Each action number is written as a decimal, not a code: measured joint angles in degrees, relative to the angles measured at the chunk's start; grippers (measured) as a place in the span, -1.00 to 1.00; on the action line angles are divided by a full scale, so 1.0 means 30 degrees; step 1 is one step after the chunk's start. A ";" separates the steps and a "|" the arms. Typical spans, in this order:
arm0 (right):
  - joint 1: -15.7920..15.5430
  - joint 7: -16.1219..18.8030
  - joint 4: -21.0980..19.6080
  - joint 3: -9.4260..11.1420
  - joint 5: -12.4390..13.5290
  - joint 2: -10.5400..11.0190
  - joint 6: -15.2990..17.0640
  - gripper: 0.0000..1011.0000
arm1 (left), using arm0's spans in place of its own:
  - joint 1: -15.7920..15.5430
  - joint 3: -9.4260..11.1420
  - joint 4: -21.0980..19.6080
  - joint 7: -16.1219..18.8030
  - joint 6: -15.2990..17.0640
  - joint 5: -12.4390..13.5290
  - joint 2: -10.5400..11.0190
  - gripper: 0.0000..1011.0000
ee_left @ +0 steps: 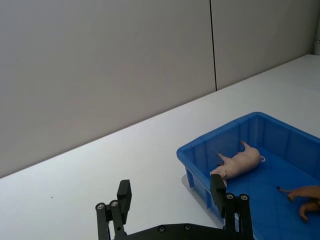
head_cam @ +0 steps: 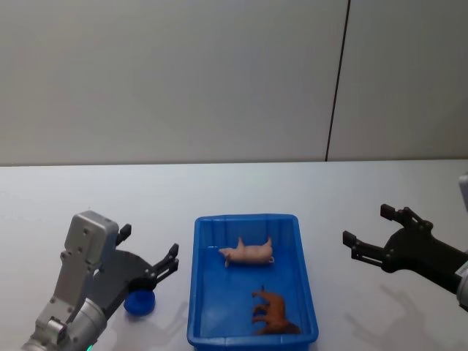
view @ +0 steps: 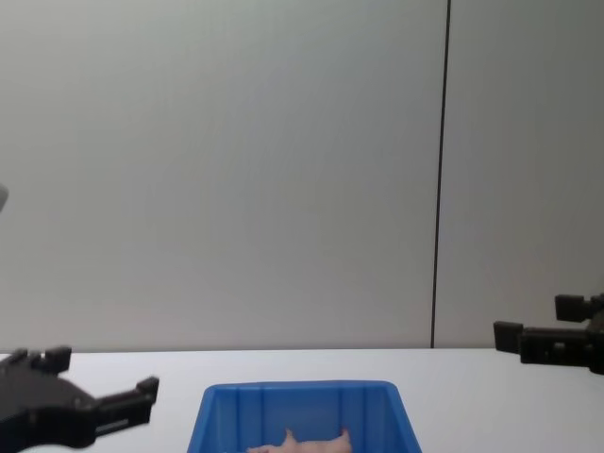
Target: Pick up the two dolls from the table and place them into the box.
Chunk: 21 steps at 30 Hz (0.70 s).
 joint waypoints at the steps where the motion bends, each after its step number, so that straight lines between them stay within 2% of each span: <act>1: -0.0003 0.0000 0.0000 0.0002 0.0004 0.0003 -0.0003 0.98 | 0.0014 -0.0005 0.0070 -0.0079 -0.0002 -0.0043 0.0001 0.98; 21: -0.0021 0.0002 0.0002 0.0014 0.0027 0.0028 -0.0007 0.98 | 0.0408 -0.0132 0.1775 -0.2350 0.0841 -0.0981 0.0196 0.98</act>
